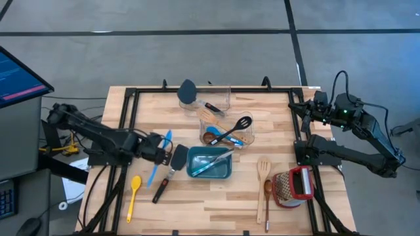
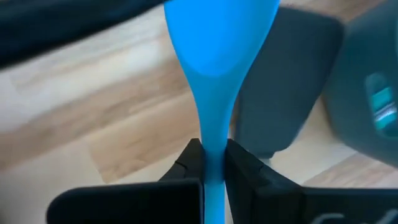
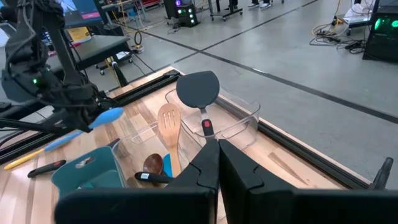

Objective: Pick & Place Kitchen Items
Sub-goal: Put the blue serving spoon into the bottom transparent bin

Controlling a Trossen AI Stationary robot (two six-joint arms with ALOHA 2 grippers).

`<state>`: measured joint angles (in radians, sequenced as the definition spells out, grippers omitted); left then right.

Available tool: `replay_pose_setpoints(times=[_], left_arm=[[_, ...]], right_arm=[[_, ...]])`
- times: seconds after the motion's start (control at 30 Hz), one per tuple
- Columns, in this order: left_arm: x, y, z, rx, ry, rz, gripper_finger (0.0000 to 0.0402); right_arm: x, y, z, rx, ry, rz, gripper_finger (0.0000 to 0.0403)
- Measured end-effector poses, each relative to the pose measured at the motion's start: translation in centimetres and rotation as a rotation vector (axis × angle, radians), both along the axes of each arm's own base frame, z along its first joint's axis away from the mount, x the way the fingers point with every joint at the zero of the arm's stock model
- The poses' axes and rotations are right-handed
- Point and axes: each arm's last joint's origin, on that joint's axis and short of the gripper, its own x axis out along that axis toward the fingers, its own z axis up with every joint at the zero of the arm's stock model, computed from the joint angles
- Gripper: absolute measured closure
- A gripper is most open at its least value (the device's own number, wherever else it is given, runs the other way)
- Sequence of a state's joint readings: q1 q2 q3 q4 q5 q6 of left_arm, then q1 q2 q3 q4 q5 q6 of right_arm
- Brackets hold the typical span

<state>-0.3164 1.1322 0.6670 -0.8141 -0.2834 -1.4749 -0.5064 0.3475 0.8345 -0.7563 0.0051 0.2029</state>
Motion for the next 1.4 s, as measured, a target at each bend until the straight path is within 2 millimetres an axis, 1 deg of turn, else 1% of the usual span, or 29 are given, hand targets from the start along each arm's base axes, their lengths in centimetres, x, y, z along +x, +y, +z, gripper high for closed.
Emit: replay_pose_setpoints(times=[0.17,0.3,0.53,0.7,0.8,0.9,1.0,1.1,1.2,1.4], left_arm=[[1.1,0.9,2.6,0.042,-0.025,-0.043,0.0391],[2.3,1.4,5.4,0.118,-0.112,-0.07,0.0391],[3.5,2.4,11.2,0.323,-0.257,-0.07,0.0391],[3.7,3.2,15.4,0.471,-0.354,-0.036,0.0391],[4.2,3.6,17.3,0.558,-0.406,-0.03,0.0391],[5.8,4.0,18.5,0.652,-0.465,-0.068,0.0391],[8.0,4.5,19.3,0.747,-0.528,-0.132,0.0391],[10.4,5.2,19.5,0.789,-0.597,-0.2,0.0391],[12.5,6.0,18.9,0.791,-0.627,-0.272,0.0391],[16.6,7.4,16.1,0.729,-0.556,-0.373,0.0391]], right_arm=[[0.0,0.0,0.0,0.0,0.0,0.0,0.0403],[0.0,0.0,0.0,0.0,0.0,0.0,0.0403],[0.0,0.0,0.0,0.0,0.0,0.0,0.0403],[0.0,0.0,0.0,0.0,0.0,0.0,0.0403],[0.0,0.0,0.0,0.0,-0.001,0.0,0.0403],[0.0,0.0,0.0,0.0,-0.001,0.0,0.0403],[0.0,0.0,0.0,0.0,-0.001,0.0,0.0403],[0.0,0.0,0.0,0.0,-0.001,0.0,0.0403],[0.0,0.0,0.0,0.0,-0.001,-0.001,0.0403],[0.0,0.0,0.0,0.004,-0.004,-0.003,0.0403]])
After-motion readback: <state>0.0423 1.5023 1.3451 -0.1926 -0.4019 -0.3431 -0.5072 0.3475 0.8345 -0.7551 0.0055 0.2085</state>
